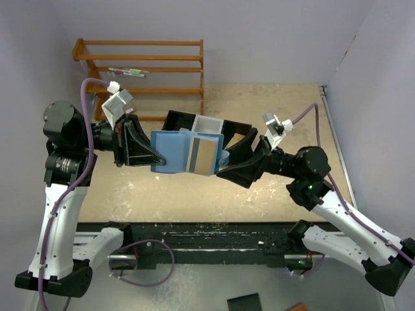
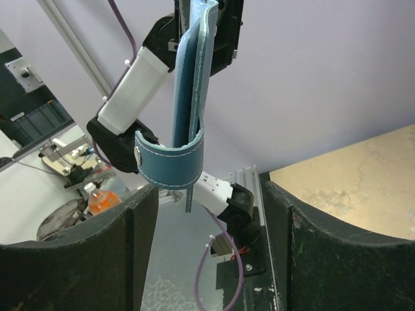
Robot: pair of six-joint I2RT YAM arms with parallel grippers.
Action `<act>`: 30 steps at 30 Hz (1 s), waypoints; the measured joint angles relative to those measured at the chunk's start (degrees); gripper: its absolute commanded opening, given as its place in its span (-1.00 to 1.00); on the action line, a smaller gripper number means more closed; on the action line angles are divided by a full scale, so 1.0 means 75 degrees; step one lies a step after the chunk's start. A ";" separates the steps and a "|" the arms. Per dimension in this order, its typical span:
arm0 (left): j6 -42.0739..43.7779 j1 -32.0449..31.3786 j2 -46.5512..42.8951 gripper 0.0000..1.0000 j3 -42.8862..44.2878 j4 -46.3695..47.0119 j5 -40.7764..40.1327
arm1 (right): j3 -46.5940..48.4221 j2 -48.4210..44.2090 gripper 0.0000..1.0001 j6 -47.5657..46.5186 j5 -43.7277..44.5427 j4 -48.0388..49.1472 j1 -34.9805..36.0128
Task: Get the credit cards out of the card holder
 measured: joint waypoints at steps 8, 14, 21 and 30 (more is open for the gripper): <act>0.0003 0.0000 -0.0003 -1.00 0.0000 0.0000 -0.0006 | 0.0000 0.0015 0.40 0.0035 0.0082 -0.0006 0.0085; 0.0006 0.0000 -0.0003 -1.00 0.0000 0.0000 -0.0006 | 0.0000 0.0058 0.45 0.0041 0.0073 0.0096 0.0154; 0.0017 0.0000 -0.0003 -1.00 0.0000 -0.0003 -0.0009 | 0.0000 0.0291 0.44 0.0038 0.0073 0.0242 0.0297; 0.0020 0.0000 -0.0003 -1.00 0.0000 -0.0006 -0.0012 | 0.0015 0.0431 0.20 0.0015 0.0085 0.0219 0.0370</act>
